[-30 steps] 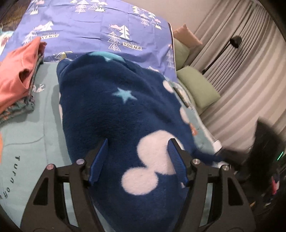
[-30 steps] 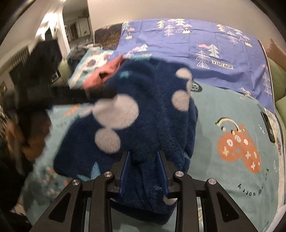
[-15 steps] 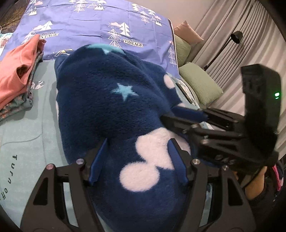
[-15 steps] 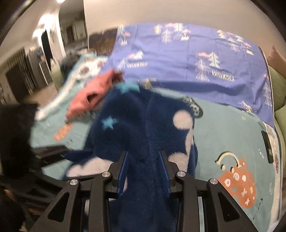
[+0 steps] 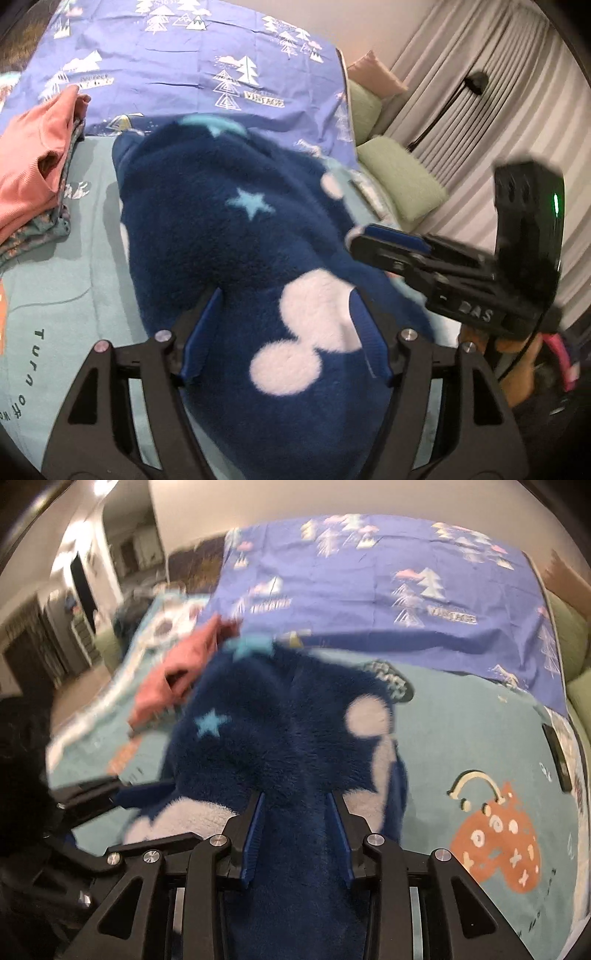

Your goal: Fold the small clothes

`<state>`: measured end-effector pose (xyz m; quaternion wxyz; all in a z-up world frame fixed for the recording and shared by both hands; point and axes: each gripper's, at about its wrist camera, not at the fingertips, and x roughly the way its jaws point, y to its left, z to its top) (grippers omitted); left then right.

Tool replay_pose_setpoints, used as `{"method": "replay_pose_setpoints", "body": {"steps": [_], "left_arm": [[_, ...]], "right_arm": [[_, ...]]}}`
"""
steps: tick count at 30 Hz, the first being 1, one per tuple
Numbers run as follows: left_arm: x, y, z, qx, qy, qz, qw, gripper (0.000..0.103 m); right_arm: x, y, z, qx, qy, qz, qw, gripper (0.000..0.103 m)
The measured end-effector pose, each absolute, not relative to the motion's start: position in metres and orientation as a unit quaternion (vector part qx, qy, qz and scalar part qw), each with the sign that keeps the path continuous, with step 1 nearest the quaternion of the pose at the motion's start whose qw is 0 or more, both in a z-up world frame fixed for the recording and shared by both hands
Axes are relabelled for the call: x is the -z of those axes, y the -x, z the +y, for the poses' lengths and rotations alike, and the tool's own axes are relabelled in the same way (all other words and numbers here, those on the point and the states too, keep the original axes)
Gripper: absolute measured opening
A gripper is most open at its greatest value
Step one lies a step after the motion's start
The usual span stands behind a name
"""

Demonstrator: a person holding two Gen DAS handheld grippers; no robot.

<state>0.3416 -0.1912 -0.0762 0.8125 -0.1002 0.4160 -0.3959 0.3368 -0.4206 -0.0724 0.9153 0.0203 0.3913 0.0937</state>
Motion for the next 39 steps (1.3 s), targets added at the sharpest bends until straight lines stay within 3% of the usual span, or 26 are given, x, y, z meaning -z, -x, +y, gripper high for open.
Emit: {"method": "replay_pose_setpoints", "body": {"steps": [4,10,19,27,32,35,39], "left_arm": [[0.055,-0.358,-0.166,0.402,0.146,0.401,0.81,0.071],[0.069,-0.402,-0.174,0.382,0.166,0.428,0.802,0.072],[0.113,-0.419,-0.216,0.352,0.091,0.463,0.808,0.072],[0.114,-0.414,-0.219,0.343,0.08,0.458,0.816,0.072],[0.082,-0.415,-0.197,0.357,0.111,0.456,0.808,0.072],[0.051,-0.412,-0.18,0.379,0.121,0.427,0.812,0.072],[0.039,-0.418,-0.175,0.382,0.129,0.418,0.814,0.072]], "right_arm": [[0.053,-0.305,-0.416,-0.106,0.005,0.358,0.927,0.04],[0.087,-0.297,-0.387,-0.117,0.066,0.391,0.91,0.04],[0.116,-0.305,-0.392,-0.12,0.047,0.401,0.907,0.041],[0.124,-0.302,-0.393,-0.119,0.037,0.394,0.91,0.041],[0.092,-0.3,-0.399,-0.125,0.022,0.391,0.911,0.043],[0.058,-0.301,-0.407,-0.116,0.033,0.344,0.931,0.054],[0.034,-0.338,-0.425,-0.091,0.005,0.34,0.936,0.055]]}}
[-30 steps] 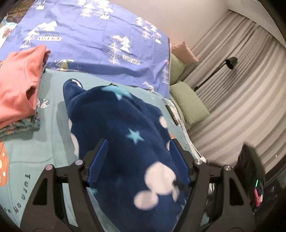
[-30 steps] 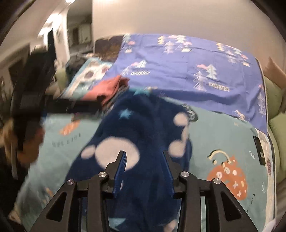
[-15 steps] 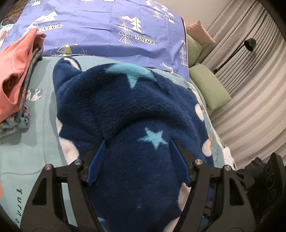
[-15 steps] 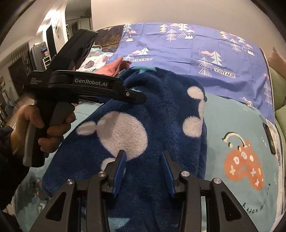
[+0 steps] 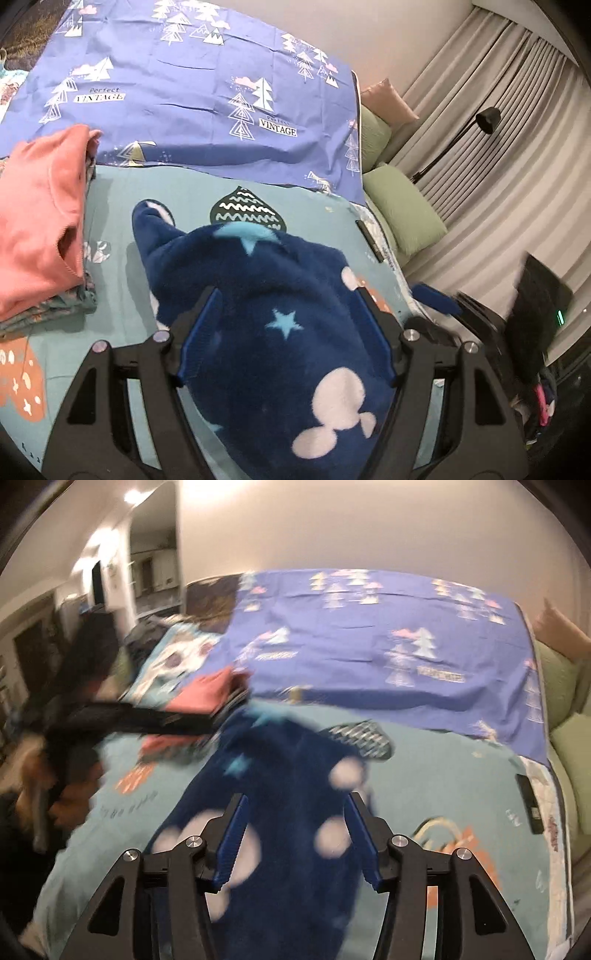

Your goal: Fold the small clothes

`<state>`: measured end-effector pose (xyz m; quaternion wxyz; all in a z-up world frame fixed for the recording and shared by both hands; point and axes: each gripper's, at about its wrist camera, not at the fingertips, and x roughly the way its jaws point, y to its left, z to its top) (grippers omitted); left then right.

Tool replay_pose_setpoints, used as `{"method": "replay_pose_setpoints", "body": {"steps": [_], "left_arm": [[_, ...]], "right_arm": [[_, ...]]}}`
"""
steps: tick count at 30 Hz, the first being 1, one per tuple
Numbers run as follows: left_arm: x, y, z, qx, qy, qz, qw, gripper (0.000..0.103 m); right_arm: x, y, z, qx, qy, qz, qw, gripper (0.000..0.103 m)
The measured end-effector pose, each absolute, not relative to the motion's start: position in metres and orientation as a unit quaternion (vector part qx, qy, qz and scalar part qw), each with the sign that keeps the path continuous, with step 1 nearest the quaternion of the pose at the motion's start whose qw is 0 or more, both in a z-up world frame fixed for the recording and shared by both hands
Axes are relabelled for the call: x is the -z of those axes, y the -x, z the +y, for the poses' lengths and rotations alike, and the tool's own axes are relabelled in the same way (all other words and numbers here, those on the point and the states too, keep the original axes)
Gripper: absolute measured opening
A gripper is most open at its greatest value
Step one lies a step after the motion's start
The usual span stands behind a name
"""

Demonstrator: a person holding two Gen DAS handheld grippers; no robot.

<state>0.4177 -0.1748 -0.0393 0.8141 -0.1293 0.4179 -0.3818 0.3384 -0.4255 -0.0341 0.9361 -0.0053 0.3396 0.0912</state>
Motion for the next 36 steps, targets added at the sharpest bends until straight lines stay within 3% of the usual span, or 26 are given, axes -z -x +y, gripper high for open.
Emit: {"method": "replay_pose_setpoints", "body": {"steps": [8,12,15,17,19,21,22,28,36], "left_arm": [[0.109,-0.445,-0.208,0.351,0.136,0.492,0.785,0.073],[0.111,-0.435,-0.222,0.339,0.086,0.479,0.805,0.074],[0.097,-0.43,-0.218,0.34,0.078,0.475,0.808,0.074],[0.088,-0.43,-0.203,0.345,0.1,0.478,0.802,0.074],[0.082,-0.428,-0.182,0.351,0.128,0.48,0.794,0.074],[0.084,-0.427,-0.166,0.351,0.145,0.487,0.786,0.076],[0.089,-0.425,-0.155,0.353,0.16,0.499,0.775,0.079],[0.138,-0.406,-0.126,0.371,0.238,0.573,0.691,0.079],[0.183,-0.366,-0.113,0.402,0.333,0.606,0.6,0.089]], "right_arm": [[0.092,-0.418,-0.415,-0.087,0.009,0.431,0.898,0.055],[0.12,-0.426,-0.414,-0.07,0.02,0.454,0.888,0.056],[0.107,-0.419,-0.416,-0.074,0.013,0.454,0.888,0.058],[0.092,-0.415,-0.427,-0.084,-0.022,0.448,0.89,0.06],[0.075,-0.403,-0.447,-0.101,-0.075,0.429,0.894,0.069],[0.065,-0.393,-0.467,-0.114,-0.115,0.418,0.894,0.086],[0.064,-0.388,-0.482,-0.121,-0.144,0.418,0.889,0.088],[0.088,-0.361,-0.545,-0.147,-0.291,0.425,0.845,0.09],[0.122,-0.334,-0.562,-0.168,-0.345,0.437,0.813,0.09]]}}
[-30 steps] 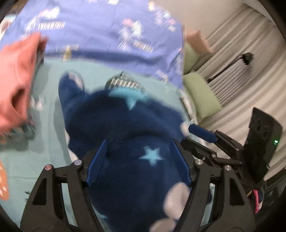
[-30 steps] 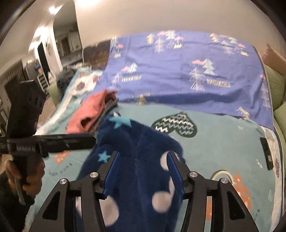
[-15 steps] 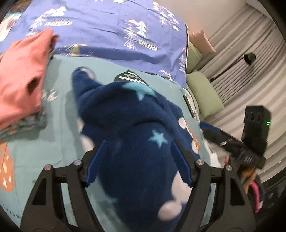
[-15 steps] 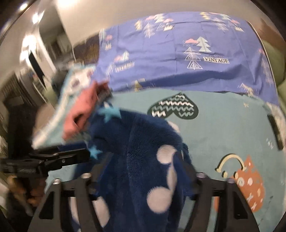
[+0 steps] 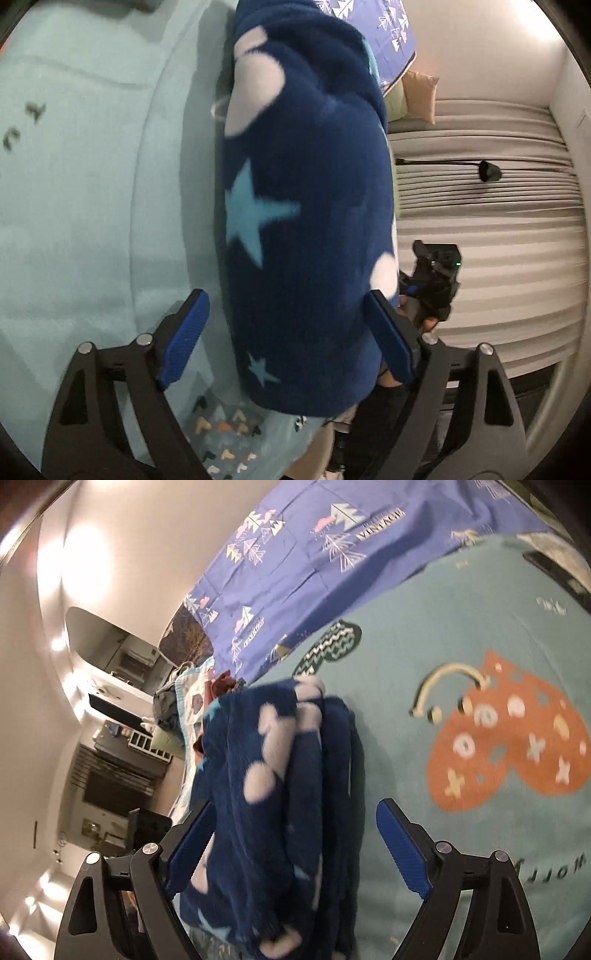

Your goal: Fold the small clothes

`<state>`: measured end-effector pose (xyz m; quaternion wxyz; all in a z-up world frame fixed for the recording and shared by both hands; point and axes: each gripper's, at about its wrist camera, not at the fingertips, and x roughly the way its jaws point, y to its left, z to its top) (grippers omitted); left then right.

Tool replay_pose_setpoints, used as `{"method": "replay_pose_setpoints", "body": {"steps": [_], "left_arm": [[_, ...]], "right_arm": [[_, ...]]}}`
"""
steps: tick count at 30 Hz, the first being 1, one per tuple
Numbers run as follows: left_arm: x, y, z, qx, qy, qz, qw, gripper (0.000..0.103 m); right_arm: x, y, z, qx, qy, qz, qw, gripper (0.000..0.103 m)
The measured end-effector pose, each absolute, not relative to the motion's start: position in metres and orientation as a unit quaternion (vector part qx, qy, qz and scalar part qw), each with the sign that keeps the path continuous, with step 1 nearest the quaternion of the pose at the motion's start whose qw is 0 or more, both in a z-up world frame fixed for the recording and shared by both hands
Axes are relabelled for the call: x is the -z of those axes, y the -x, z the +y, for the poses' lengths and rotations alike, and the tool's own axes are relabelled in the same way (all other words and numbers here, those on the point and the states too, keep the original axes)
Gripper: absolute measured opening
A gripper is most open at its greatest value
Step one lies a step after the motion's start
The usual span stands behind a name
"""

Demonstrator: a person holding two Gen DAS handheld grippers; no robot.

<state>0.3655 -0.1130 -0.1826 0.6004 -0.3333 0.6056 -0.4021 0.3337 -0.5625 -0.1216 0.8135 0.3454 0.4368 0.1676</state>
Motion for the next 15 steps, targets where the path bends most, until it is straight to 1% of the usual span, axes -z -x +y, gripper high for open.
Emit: {"method": "replay_pose_setpoints", "body": {"steps": [1,2,4,5,6,9,15], "left_arm": [[0.183,-0.363,-0.113,0.409,0.332,0.602,0.6,0.092],[0.184,-0.362,-0.113,0.422,0.342,0.596,0.592,0.093],[0.193,-0.357,-0.114,0.449,0.384,0.588,0.552,0.095],[0.197,-0.357,-0.117,0.455,0.401,0.588,0.536,0.1],[0.199,-0.357,-0.121,0.453,0.402,0.588,0.536,0.101],[0.2,-0.355,-0.136,0.448,0.381,0.594,0.549,0.102],[0.201,-0.359,-0.154,0.441,0.388,0.597,0.547,0.102]], "right_arm": [[0.123,-0.331,-0.562,-0.173,-0.349,0.435,0.812,0.09],[0.124,-0.329,-0.561,-0.179,-0.354,0.431,0.811,0.09],[0.125,-0.325,-0.561,-0.193,-0.363,0.424,0.807,0.09],[0.127,-0.324,-0.56,-0.201,-0.37,0.42,0.804,0.09],[0.128,-0.323,-0.56,-0.206,-0.376,0.417,0.801,0.09],[0.133,-0.321,-0.558,-0.211,-0.384,0.418,0.796,0.09],[0.141,-0.324,-0.559,-0.211,-0.394,0.42,0.79,0.09]]}}
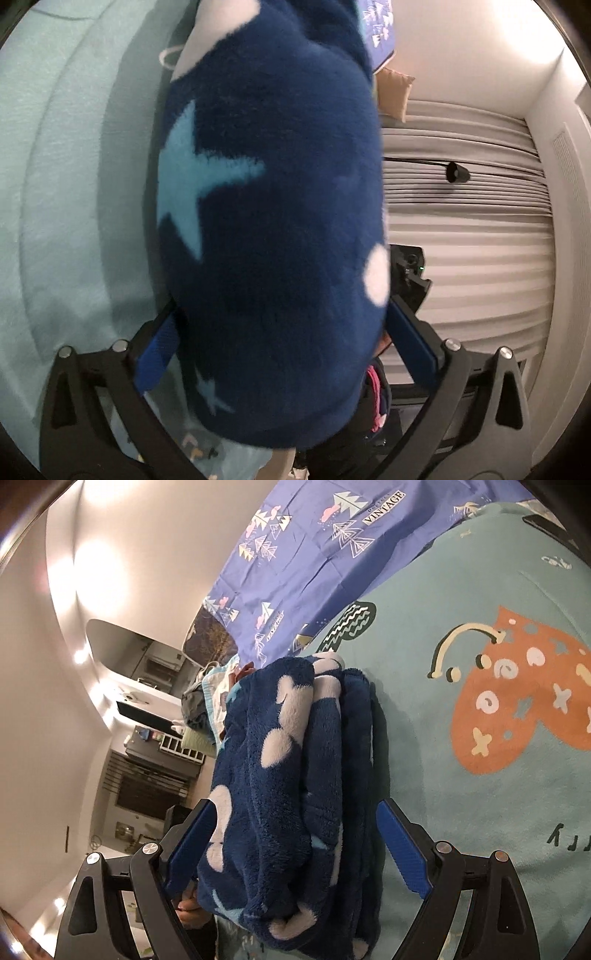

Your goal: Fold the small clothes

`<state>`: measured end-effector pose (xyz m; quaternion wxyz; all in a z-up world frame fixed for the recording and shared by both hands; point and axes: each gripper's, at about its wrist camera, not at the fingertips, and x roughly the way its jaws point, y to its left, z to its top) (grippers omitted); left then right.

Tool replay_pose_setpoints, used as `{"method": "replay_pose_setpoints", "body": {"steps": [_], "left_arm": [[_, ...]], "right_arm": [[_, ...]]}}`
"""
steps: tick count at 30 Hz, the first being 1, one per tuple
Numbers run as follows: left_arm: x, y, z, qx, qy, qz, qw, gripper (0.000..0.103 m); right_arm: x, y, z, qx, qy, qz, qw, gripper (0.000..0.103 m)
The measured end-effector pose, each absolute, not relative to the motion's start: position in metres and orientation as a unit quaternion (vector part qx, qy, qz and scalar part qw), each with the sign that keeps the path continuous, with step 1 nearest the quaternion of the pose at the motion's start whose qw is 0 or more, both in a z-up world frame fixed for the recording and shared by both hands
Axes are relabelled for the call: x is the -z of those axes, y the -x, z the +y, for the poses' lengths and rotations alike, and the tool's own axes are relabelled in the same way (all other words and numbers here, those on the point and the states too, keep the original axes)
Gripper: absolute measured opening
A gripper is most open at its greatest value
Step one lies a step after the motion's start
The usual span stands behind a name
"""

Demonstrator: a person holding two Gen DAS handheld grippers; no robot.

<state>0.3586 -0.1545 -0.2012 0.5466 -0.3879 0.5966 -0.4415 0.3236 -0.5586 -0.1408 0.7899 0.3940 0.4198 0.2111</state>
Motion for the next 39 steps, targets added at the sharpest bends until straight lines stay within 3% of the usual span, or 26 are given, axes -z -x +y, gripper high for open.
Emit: {"method": "replay_pose_setpoints", "body": {"steps": [4,11,13,17,19,23,31,33,37,39], "left_arm": [[0.192,-0.355,-0.166,0.436,0.363,0.593,0.571,0.1],[0.184,-0.349,-0.165,0.416,0.345,0.579,0.61,0.076],[0.184,-0.348,-0.164,0.415,0.348,0.578,0.611,0.074],[0.185,-0.348,-0.166,0.413,0.351,0.578,0.609,0.073],[0.186,-0.349,-0.162,0.414,0.349,0.58,0.608,0.073],[0.19,-0.352,-0.161,0.418,0.348,0.585,0.601,0.075],[0.2,-0.352,-0.158,0.423,0.355,0.582,0.597,0.077],[0.201,-0.351,-0.156,0.423,0.357,0.58,0.598,0.077],[0.198,-0.352,-0.156,0.424,0.372,0.576,0.591,0.076],[0.188,-0.35,-0.155,0.426,0.366,0.57,0.599,0.075]], "right_arm": [[0.146,-0.333,-0.558,-0.203,-0.39,0.431,0.788,0.09],[0.158,-0.365,-0.562,-0.215,-0.396,0.448,0.772,0.09],[0.163,-0.382,-0.559,-0.253,-0.392,0.467,0.751,0.091],[0.169,-0.409,-0.562,-0.314,-0.402,0.47,0.72,0.093],[0.174,-0.424,-0.564,-0.322,-0.391,0.484,0.714,0.1],[0.192,-0.446,-0.56,-0.317,-0.357,0.527,0.704,0.101],[0.201,-0.462,-0.526,-0.377,-0.355,0.513,0.684,0.103],[0.197,-0.458,-0.518,-0.37,-0.34,0.508,0.7,0.101],[0.185,-0.436,-0.502,-0.365,-0.326,0.479,0.729,0.073],[0.176,-0.43,-0.5,-0.357,-0.32,0.47,0.741,0.065]]}}
